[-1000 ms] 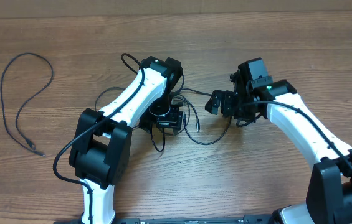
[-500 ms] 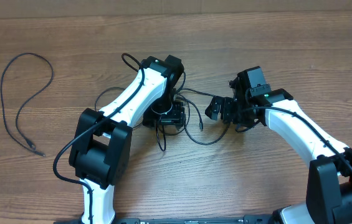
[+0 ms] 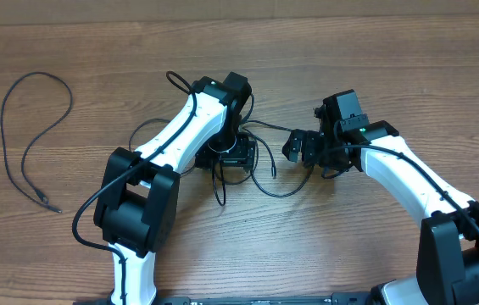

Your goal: Untangle cables

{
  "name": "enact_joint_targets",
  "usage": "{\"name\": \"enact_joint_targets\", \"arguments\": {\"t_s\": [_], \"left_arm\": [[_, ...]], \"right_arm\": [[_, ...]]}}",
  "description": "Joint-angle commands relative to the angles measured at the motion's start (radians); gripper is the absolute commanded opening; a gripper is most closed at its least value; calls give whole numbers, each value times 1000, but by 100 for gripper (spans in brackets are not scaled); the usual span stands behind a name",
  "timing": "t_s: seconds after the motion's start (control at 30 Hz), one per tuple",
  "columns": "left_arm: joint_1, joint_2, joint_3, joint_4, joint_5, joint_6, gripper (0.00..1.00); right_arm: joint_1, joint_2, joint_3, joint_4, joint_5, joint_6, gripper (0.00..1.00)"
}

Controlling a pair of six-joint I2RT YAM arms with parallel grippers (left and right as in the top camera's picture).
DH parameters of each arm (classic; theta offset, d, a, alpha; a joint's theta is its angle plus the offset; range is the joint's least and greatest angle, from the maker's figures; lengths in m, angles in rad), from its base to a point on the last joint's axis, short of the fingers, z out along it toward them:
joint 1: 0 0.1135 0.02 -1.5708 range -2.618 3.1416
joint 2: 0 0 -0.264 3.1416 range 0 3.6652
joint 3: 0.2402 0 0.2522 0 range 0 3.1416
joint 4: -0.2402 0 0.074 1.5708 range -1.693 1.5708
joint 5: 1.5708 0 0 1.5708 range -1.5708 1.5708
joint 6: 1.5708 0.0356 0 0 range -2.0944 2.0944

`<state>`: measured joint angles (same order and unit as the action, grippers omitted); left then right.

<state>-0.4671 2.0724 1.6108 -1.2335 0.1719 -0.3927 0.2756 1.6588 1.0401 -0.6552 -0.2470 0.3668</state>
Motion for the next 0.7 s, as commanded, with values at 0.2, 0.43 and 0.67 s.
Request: {"name": "enact_joint_targets", "arguments": {"t_s": [0.2,0.43,0.67], "left_arm": [[-11,-12,2,33,13,-34,74],[-6,-29,66,-12,4,-30,69],[-6,-49,103,-10,4,-34,74]], "right_arm": [[-1,4,-7,4,60,8,100],[-1,4,-7,0,64,8,100],[-1,4,-7,-3,64,8,100]]}}
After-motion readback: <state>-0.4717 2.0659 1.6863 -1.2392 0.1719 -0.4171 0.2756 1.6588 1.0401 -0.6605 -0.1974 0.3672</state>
